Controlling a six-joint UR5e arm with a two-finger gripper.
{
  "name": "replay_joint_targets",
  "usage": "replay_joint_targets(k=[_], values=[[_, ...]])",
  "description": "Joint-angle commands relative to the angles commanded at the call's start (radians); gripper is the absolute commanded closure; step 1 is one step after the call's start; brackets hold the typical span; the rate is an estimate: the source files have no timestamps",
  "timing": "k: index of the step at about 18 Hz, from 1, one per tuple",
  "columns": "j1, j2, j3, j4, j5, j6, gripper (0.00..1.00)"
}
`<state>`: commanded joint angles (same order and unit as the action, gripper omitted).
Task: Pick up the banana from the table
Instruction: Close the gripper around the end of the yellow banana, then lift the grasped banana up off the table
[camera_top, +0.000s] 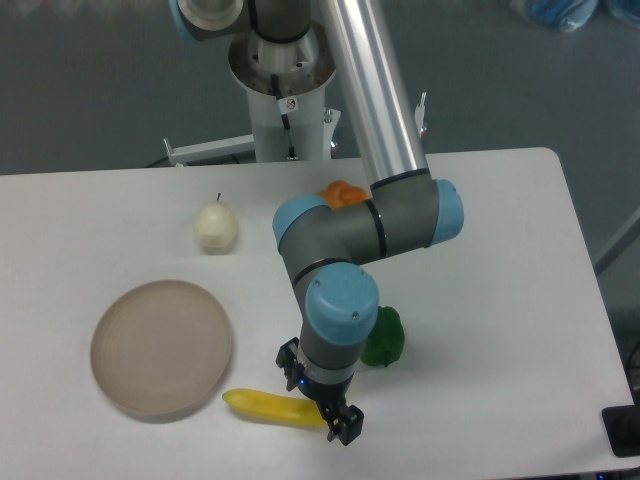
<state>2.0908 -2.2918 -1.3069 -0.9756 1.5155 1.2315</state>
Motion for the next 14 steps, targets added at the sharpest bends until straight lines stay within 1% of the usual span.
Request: replay_joint_targets(k=[2, 5, 7, 8, 10, 11, 12, 14], values=[[-0.002, -0.006, -0.018, 0.002, 0.003, 0.017, 0.0], [-0.005, -0.021, -0.018, 0.005, 0.005, 0.026, 0.0], [-0.014, -0.037, -0.017, 0.024, 0.006, 0.026, 0.0], [-0.014, -0.04, -0.017, 0.029, 0.006, 0.025, 0.03], [-0.015, -0.04, -0.018, 0.028, 0.006, 0.025, 0.36], [-0.015, -0.04, -0.018, 0.028, 0.006, 0.025, 0.47], [-0.015, -0.04, -0.017, 0.026, 0.006, 0.025, 0.56], [-0.015, -0.04, -0.017, 0.025, 0.008, 0.025, 0.66]])
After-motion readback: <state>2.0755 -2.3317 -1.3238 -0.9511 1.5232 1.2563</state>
